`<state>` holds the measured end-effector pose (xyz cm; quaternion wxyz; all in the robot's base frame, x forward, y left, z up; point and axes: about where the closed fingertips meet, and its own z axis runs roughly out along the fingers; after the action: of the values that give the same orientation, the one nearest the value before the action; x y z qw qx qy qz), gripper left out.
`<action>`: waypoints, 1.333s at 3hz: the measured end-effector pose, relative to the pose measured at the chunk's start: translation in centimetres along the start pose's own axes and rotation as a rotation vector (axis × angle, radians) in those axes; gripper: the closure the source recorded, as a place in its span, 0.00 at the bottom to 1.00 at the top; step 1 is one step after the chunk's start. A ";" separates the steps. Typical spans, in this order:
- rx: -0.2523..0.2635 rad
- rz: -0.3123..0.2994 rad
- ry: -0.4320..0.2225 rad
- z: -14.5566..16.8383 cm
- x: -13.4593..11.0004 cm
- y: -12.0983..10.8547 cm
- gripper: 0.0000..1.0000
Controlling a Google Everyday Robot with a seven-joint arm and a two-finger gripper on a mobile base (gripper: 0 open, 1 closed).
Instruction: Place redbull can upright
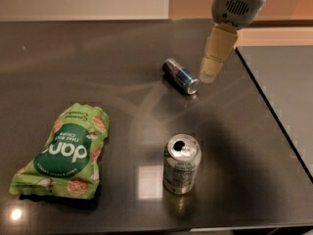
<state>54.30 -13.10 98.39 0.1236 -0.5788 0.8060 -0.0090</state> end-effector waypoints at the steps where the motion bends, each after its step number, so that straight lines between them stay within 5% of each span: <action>1: -0.025 0.116 -0.011 2.4 -1.4 -2.4 0.00; 2: -0.060 0.303 -0.006 5.6 -2.1 -5.1 0.00; 4: -0.113 0.481 0.048 10.4 -3.8 -7.1 0.00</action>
Offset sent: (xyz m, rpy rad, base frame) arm 0.0693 -0.0013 -0.0621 0.0794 0.2143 -0.4378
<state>64.23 -10.56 90.18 0.0704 -0.3761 0.9224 0.0521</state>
